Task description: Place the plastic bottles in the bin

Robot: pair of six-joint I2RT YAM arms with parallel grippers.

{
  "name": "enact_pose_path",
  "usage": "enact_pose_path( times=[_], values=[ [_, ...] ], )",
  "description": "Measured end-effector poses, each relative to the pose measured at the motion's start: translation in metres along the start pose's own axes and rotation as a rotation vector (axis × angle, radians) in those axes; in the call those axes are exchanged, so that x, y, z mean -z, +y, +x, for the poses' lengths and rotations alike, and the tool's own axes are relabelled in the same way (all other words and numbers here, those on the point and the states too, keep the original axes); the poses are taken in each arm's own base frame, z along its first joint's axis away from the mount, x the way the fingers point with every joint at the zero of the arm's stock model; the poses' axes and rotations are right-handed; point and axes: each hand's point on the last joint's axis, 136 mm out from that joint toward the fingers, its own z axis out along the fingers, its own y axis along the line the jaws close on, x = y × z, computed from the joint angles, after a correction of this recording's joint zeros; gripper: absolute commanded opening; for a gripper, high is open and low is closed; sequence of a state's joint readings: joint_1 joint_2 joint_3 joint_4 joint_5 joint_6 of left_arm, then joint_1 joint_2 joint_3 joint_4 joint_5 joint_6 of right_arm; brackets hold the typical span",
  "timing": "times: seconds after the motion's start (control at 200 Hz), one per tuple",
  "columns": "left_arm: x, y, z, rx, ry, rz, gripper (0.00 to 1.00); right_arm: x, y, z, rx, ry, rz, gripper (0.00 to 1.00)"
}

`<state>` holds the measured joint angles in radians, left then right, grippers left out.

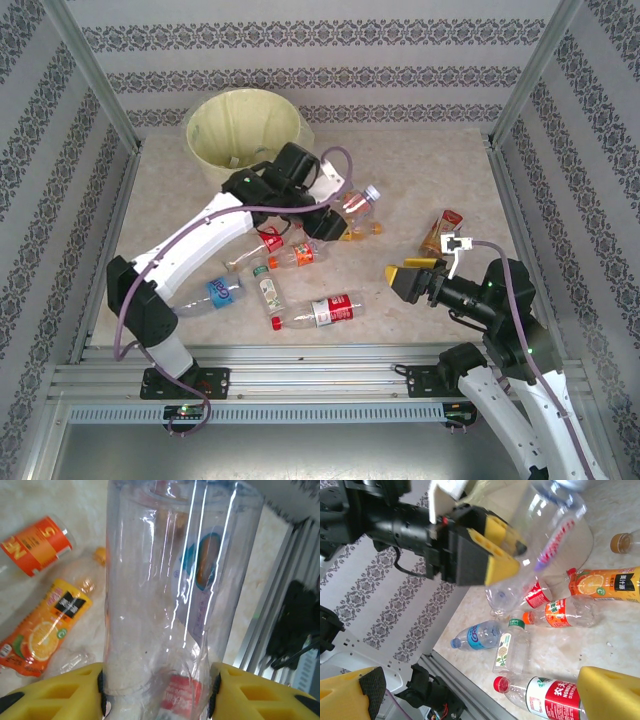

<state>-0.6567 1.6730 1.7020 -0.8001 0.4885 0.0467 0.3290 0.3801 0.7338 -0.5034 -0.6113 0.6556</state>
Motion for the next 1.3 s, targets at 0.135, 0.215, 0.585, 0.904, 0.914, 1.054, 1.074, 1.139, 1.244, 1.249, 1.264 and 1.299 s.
enact_pose_path(
  times=[0.135, 0.215, 0.585, 0.904, 0.914, 1.054, 1.074, 1.139, 1.244, 1.249, 1.264, 1.299],
  values=[
    [0.034, 0.008, -0.033, 0.033, -0.119, -0.009, 0.51, 0.001, 0.002, -0.002, 0.006, -0.007, -0.005, 0.98],
    [0.055, 0.019, -0.051, 0.051, -0.184, -0.037, 0.51, 0.001, 0.004, -0.004, 0.009, -0.012, -0.006, 0.98],
    [0.14, 0.094, -0.093, 0.121, -0.387, -0.309, 0.5, 0.004, 0.019, -0.02, 0.02, -0.077, -0.062, 0.98],
    [0.189, 0.152, -0.103, 0.18, -0.463, -0.556, 0.5, 0.017, 0.05, -0.052, 0.092, -0.203, -0.138, 0.98],
    [0.19, 0.155, -0.103, 0.183, -0.462, -0.562, 0.5, 0.018, 0.051, -0.053, 0.095, -0.207, -0.139, 0.98],
    [0.188, 0.189, -0.103, 0.222, -0.447, -0.631, 0.5, 0.026, 0.063, -0.066, 0.126, -0.262, -0.156, 0.98],
    [0.187, 0.194, -0.103, 0.226, -0.444, -0.64, 0.5, 0.027, 0.064, -0.067, 0.129, -0.267, -0.156, 0.98],
    [0.179, 0.208, -0.101, 0.243, -0.423, -0.659, 0.5, 0.029, 0.066, -0.07, 0.132, -0.278, -0.155, 0.98],
    [0.164, 0.226, -0.09, 0.275, -0.371, -0.683, 0.51, 0.029, 0.064, -0.072, 0.132, -0.289, -0.144, 0.98],
    [0.164, 0.226, -0.089, 0.276, -0.369, -0.683, 0.51, 0.029, 0.064, -0.072, 0.132, -0.289, -0.144, 0.98],
    [0.162, 0.228, -0.088, 0.282, -0.363, -0.686, 0.51, 0.029, 0.064, -0.072, 0.132, -0.29, -0.142, 0.98],
    [0.159, 0.232, -0.084, 0.291, -0.346, -0.69, 0.51, 0.029, 0.063, -0.072, 0.129, -0.29, -0.137, 0.98]
  ],
)
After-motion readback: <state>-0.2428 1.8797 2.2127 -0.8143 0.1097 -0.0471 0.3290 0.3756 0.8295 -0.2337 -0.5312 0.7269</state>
